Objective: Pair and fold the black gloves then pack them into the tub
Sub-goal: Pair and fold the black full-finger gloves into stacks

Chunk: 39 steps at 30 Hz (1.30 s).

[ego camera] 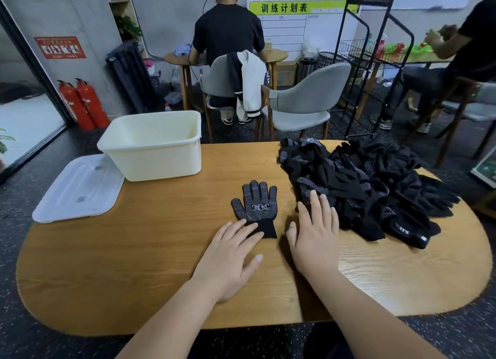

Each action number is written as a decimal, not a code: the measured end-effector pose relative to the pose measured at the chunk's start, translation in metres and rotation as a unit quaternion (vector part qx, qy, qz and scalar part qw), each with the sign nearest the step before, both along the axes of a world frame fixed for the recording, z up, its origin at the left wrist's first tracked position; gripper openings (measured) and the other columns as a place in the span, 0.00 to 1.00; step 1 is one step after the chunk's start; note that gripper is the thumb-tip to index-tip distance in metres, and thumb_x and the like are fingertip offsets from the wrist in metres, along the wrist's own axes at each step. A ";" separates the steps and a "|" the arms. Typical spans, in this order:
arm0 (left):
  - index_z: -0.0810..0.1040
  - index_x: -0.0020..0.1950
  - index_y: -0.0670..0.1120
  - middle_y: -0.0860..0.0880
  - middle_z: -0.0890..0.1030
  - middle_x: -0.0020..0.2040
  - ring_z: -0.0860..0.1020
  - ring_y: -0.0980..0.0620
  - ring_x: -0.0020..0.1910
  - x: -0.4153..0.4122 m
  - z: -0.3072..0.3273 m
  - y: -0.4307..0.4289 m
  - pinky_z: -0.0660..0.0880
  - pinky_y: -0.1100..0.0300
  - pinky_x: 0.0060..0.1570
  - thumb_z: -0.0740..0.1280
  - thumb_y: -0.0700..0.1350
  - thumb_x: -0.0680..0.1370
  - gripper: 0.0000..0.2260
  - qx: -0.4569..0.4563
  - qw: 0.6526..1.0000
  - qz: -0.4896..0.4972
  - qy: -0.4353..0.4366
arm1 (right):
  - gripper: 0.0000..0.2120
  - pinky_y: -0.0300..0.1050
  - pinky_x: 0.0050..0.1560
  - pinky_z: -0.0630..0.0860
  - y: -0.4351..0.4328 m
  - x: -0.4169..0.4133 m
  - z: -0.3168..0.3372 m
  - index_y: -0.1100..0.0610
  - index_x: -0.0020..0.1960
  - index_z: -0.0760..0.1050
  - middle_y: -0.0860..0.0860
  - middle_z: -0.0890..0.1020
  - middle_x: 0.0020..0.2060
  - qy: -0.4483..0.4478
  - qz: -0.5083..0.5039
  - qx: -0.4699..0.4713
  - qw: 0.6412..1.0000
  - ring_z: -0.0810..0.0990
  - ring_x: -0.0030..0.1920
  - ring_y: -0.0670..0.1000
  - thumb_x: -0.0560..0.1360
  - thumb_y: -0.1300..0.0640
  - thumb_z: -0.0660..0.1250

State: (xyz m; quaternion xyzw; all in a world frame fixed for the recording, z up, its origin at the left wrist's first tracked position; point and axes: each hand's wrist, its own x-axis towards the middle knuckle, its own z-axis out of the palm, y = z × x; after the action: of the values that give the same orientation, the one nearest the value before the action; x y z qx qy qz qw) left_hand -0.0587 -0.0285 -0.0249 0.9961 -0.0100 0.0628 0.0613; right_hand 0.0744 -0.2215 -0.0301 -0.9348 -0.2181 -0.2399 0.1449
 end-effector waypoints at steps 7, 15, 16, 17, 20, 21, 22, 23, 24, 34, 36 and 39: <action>0.57 0.86 0.59 0.58 0.51 0.86 0.39 0.57 0.84 0.001 0.003 -0.001 0.43 0.49 0.84 0.43 0.67 0.87 0.28 -0.011 1.000 0.006 0.013 | 0.33 0.64 0.82 0.50 -0.025 0.028 0.005 0.62 0.79 0.69 0.61 0.55 0.84 0.050 -0.139 -0.035 0.988 0.48 0.84 0.64 0.82 0.43 0.49; 0.57 0.85 0.59 0.58 0.52 0.86 0.40 0.57 0.84 -0.001 0.004 -0.003 0.43 0.50 0.84 0.44 0.67 0.87 0.28 -0.021 1.000 0.019 0.009 | 0.31 0.63 0.82 0.52 -0.034 0.035 0.022 0.64 0.79 0.67 0.57 0.66 0.80 -0.001 -0.087 -0.011 0.996 0.57 0.83 0.60 0.83 0.47 0.50; 0.57 0.85 0.59 0.58 0.52 0.86 0.40 0.57 0.84 -0.002 0.004 -0.003 0.44 0.50 0.84 0.43 0.67 0.86 0.28 -0.020 1.000 0.019 0.009 | 0.30 0.62 0.82 0.51 -0.033 0.034 0.028 0.63 0.79 0.67 0.57 0.66 0.80 -0.014 -0.065 0.005 0.998 0.58 0.82 0.58 0.83 0.48 0.51; 0.57 0.85 0.60 0.58 0.52 0.86 0.40 0.57 0.84 -0.002 0.004 -0.003 0.44 0.50 0.84 0.43 0.67 0.86 0.28 -0.019 1.000 0.020 0.009 | 0.28 0.61 0.83 0.52 -0.029 0.033 0.037 0.63 0.79 0.67 0.55 0.67 0.80 -0.027 -0.036 0.026 0.999 0.60 0.82 0.57 0.83 0.50 0.52; 0.59 0.85 0.59 0.58 0.54 0.86 0.41 0.57 0.85 -0.002 0.003 -0.003 0.44 0.50 0.84 0.43 0.67 0.86 0.29 -0.020 0.999 0.026 0.005 | 0.25 0.58 0.81 0.58 -0.014 0.028 0.068 0.61 0.78 0.70 0.52 0.70 0.78 -0.045 0.084 0.119 0.988 0.67 0.78 0.53 0.83 0.54 0.56; 0.60 0.85 0.59 0.58 0.54 0.86 0.42 0.56 0.85 -0.002 0.003 -0.003 0.45 0.49 0.84 0.43 0.67 0.86 0.29 -0.022 0.999 0.029 0.002 | 0.24 0.55 0.80 0.62 -0.008 0.026 0.079 0.60 0.78 0.70 0.50 0.71 0.78 -0.031 0.123 0.154 0.980 0.69 0.77 0.51 0.84 0.55 0.57; 0.61 0.84 0.59 0.57 0.55 0.85 0.43 0.56 0.85 -0.001 0.003 -0.003 0.46 0.49 0.84 0.43 0.67 0.86 0.29 -0.023 0.999 0.032 -0.001 | 0.23 0.52 0.79 0.64 -0.003 0.023 0.092 0.58 0.77 0.71 0.48 0.71 0.77 -0.004 0.154 0.188 0.970 0.69 0.76 0.49 0.84 0.56 0.58; 0.62 0.84 0.58 0.57 0.57 0.85 0.44 0.55 0.85 -0.002 0.002 -0.003 0.48 0.48 0.84 0.43 0.67 0.86 0.29 -0.023 0.999 0.036 -0.005 | 0.21 0.47 0.77 0.65 0.002 0.021 0.104 0.56 0.77 0.73 0.45 0.72 0.76 0.028 0.175 0.227 0.958 0.70 0.75 0.45 0.85 0.57 0.58; 0.63 0.83 0.58 0.57 0.58 0.84 0.46 0.55 0.85 -0.002 0.002 -0.002 0.50 0.48 0.83 0.44 0.66 0.86 0.29 -0.023 0.999 0.038 -0.012 | 0.20 0.42 0.75 0.67 0.007 0.020 0.115 0.55 0.75 0.75 0.43 0.74 0.74 0.062 0.184 0.272 0.942 0.71 0.74 0.42 0.85 0.59 0.59; 0.75 0.74 0.54 0.53 0.71 0.76 0.61 0.50 0.79 -0.003 -0.001 -0.003 0.56 0.50 0.81 0.50 0.64 0.86 0.26 -0.030 0.996 0.063 -0.053 | 0.15 0.45 0.43 0.76 0.002 0.025 0.085 0.45 0.50 0.86 0.47 0.87 0.49 0.349 0.039 0.366 0.862 0.84 0.52 0.56 0.82 0.53 0.60; 0.77 0.72 0.52 0.51 0.72 0.75 0.63 0.50 0.78 -0.003 -0.003 -0.002 0.60 0.49 0.80 0.52 0.62 0.86 0.25 -0.044 0.995 0.066 -0.061 | 0.11 0.48 0.54 0.74 -0.004 0.023 0.051 0.45 0.53 0.83 0.49 0.84 0.56 0.280 0.019 0.262 0.923 0.80 0.57 0.54 0.82 0.53 0.62; 0.78 0.71 0.51 0.51 0.73 0.75 0.64 0.50 0.78 -0.002 -0.005 -0.002 0.59 0.51 0.80 0.53 0.61 0.85 0.24 -0.055 0.994 0.069 -0.067 | 0.09 0.51 0.62 0.73 -0.004 0.010 0.018 0.50 0.58 0.84 0.46 0.79 0.59 0.179 0.072 0.211 0.958 0.74 0.60 0.54 0.82 0.53 0.66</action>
State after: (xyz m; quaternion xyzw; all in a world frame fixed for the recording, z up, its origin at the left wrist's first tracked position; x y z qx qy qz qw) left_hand -0.0608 -0.0300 -0.0304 0.9830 0.0583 0.1338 0.1111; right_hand 0.0845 -0.2255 -0.0124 -0.8925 -0.1999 -0.0980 0.3923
